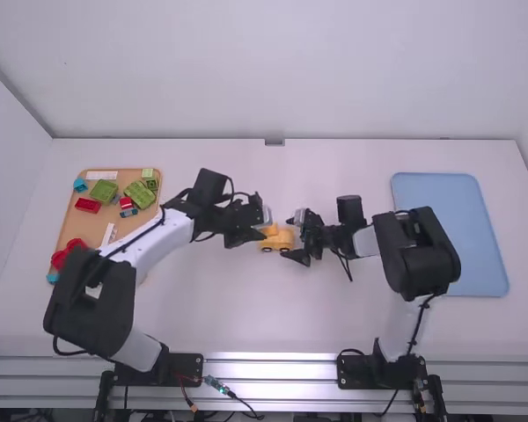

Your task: Assemble lego blocks to make yellow taxi

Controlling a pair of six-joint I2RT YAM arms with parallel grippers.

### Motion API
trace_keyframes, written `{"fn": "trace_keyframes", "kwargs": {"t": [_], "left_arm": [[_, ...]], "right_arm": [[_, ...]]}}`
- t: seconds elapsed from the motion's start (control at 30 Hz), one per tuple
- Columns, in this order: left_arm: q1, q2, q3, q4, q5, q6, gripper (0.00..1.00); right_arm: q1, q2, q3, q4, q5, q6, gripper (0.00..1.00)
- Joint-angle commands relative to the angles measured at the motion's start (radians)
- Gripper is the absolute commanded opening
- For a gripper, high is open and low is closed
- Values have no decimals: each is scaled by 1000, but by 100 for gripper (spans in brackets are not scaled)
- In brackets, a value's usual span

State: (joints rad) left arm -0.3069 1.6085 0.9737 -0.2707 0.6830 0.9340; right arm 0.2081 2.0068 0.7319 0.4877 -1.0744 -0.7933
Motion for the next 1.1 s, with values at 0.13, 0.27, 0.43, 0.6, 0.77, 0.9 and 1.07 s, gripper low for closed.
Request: {"fn": "trace_keyframes", "kwargs": {"t": [0.13, 0.27, 0.43, 0.6, 0.77, 0.9, 1.07], "left_arm": [[-7, 51, 14, 11, 0, -20, 2], [-8, 55, 14, 22, 11, 6, 2], [-8, 71, 15, 30, 23, 20, 2], [-8, 109, 31, 32, 12, 13, 2], [-9, 143, 67, 13, 8, 26, 2], [-8, 173, 105, -34, 8, 53, 2], [-15, 203, 141, -57, 8, 56, 2]], "right_arm": [[10, 76, 34, 5, -81, -98, 99], [34, 113, 63, 5, -63, -93, 99], [55, 148, 101, 2, -45, -68, 100], [52, 156, 111, -1, -47, -68, 96], [55, 156, 97, 3, -11, -71, 88], [55, 156, 98, 2, -2, -72, 86], [55, 170, 100, 4, 27, -71, 85]]}}
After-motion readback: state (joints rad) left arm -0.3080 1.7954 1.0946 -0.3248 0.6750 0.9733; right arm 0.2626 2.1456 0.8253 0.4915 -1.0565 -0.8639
